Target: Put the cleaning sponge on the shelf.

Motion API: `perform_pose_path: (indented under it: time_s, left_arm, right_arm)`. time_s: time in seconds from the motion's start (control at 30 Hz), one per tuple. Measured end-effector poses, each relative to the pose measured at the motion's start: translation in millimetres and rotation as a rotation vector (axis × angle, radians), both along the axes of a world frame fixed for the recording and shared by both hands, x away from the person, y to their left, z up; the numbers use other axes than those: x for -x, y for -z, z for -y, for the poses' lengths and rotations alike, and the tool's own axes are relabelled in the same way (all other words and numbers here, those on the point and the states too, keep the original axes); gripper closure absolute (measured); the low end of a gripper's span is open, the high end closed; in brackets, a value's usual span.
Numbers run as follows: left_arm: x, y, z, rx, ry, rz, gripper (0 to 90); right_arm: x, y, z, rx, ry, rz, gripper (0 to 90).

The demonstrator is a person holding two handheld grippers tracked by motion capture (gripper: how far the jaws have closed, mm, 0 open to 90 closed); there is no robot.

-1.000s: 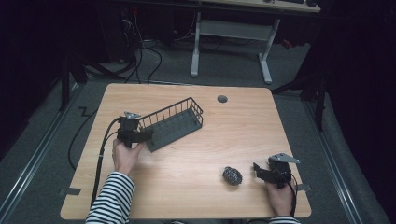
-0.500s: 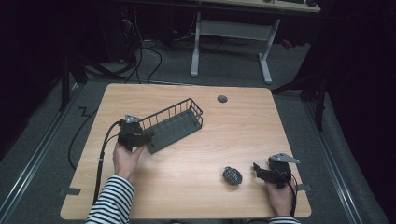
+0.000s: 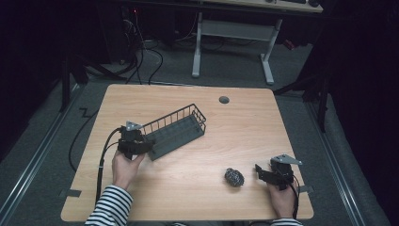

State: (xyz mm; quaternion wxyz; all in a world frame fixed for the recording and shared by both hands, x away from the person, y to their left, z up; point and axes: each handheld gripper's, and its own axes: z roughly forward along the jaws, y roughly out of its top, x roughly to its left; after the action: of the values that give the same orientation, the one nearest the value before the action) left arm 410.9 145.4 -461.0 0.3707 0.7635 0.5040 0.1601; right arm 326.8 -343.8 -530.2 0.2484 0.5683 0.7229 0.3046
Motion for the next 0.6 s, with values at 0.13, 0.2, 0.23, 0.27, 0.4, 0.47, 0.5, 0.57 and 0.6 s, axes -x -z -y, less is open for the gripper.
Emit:
perform_pose_path:
  time_s: [0.13,0.2,0.23,0.27,0.4,0.47,0.5,0.57,0.6]
  left_arm:
    - [9.0,0.7,1.0,0.011,0.016,0.0,48.4]
    - [12.8,0.8,1.4,0.02,0.023,-0.01,48.3]
    - [14.9,0.7,1.9,0.021,0.028,-0.013,48.3]
    - [19.3,0.8,2.9,0.022,0.04,-0.013,48.2]
    - [25.6,1.1,4.3,0.029,0.053,-0.016,48.1]
    - [29.6,1.0,4.8,0.032,0.065,-0.023,48.1]
    - [32.9,1.0,5.9,0.037,0.071,-0.03,48.0]
    - [34.4,1.1,6.7,0.035,0.076,-0.027,48.0]
    - [35.2,1.0,7.0,0.035,0.079,-0.029,48.0]
  right_arm:
    - [0.0,0.0,0.0,0.0,0.0,0.0,29.6]
    - [0.0,0.0,0.0,0.0,0.0,0.0,29.6]
    - [0.0,0.0,-0.1,0.0,0.0,0.0,29.6]
    - [0.0,0.0,0.0,0.0,0.0,0.0,29.6]
    - [0.0,0.0,0.0,0.0,0.0,0.0,29.6]
    - [0.0,0.0,0.0,0.0,0.0,0.0,29.6]
    - [0.0,0.0,0.0,0.0,0.0,0.0,29.6]
    - [0.0,0.0,0.0,0.0,0.0,0.0,29.6]
    - [0.0,0.0,0.0,0.0,0.0,0.0,29.6]
